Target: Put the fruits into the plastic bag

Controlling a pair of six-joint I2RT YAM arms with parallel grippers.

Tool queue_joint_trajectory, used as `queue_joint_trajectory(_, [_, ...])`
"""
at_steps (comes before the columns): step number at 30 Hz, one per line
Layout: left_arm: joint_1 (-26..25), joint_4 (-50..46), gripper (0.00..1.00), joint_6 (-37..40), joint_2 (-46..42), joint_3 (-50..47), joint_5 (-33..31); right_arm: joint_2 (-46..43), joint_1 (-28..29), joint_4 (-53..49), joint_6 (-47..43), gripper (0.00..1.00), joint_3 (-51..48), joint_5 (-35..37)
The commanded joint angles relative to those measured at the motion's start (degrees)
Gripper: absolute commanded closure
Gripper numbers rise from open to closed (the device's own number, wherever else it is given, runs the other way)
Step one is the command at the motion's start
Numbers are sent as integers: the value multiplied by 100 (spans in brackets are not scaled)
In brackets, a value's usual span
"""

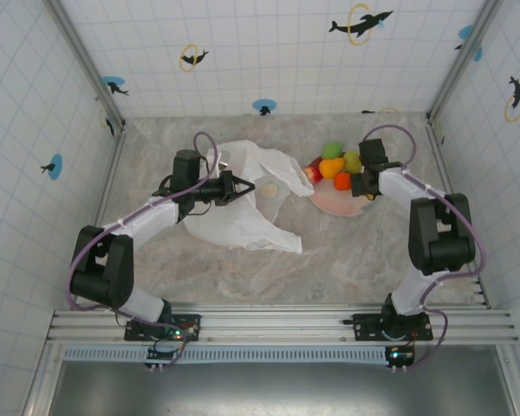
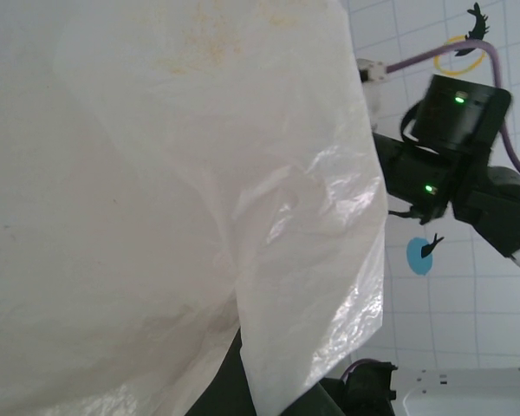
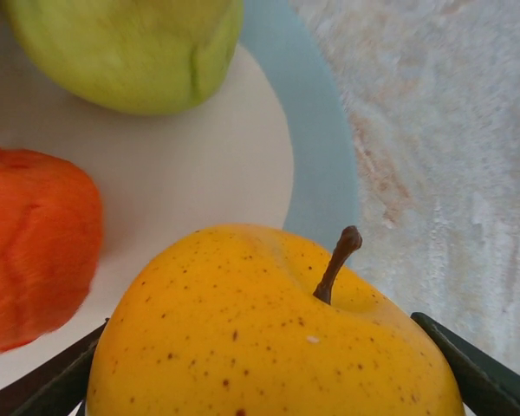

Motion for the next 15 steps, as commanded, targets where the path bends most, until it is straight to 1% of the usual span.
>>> queue_joint_trajectory(1, [51, 2, 100, 58, 54, -90, 69, -794, 111, 235, 252, 31, -357, -362])
queue_joint_trajectory(4, [41, 30, 100, 34, 58, -101, 79, -1473, 384, 562, 270, 33, -896, -1121])
queue_joint_trajectory(8, [46, 69, 100, -14, 72, -100, 117, -2258, 970, 1288, 403, 35, -1767, -2134])
queue_joint_trajectory(11, [44, 102, 100, -23, 65, -107, 114, -2496, 1455, 1794, 503, 35, -2231, -2733])
queue_joint_trajectory(15, [46, 129, 100, -45, 84, -100, 149, -2402, 1889, 2809, 704, 36, -2673, -3360])
